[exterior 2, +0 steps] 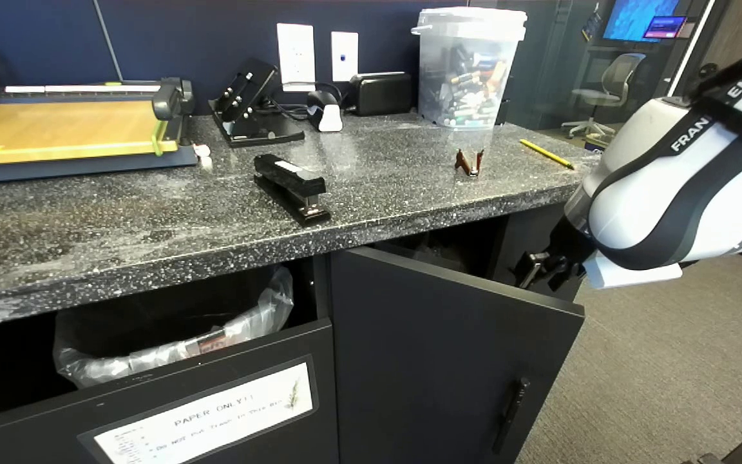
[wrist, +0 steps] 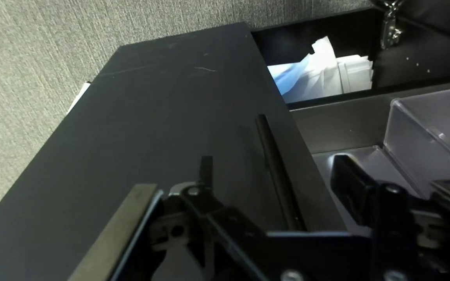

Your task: Open the right cabinet door

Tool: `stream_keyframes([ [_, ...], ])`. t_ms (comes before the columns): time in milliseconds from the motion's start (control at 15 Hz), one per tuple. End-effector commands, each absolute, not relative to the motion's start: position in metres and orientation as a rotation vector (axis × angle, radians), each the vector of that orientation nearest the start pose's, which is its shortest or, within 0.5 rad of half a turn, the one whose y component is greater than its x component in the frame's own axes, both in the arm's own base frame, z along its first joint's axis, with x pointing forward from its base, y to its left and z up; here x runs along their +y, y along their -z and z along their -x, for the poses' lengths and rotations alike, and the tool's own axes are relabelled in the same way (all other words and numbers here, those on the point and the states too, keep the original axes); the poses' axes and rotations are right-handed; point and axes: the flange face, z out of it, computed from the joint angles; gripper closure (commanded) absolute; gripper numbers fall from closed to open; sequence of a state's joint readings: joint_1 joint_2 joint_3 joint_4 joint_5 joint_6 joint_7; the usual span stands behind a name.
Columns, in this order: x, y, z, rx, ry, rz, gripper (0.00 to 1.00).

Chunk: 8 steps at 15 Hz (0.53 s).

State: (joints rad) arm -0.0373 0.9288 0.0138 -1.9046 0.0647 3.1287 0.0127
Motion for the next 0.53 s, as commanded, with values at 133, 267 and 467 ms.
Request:
stream_keyframes([
  [133, 0.006, -0.021, -0.621, 0.18, 0.758, 2.965, 0.69],
  [267, 0.005, -0.018, -0.626, 0.183, 0.874, 2.938, 0.83],
  [467, -0.008, -0.024, -0.638, 0.204, 1.022, 2.902, 0.98],
])
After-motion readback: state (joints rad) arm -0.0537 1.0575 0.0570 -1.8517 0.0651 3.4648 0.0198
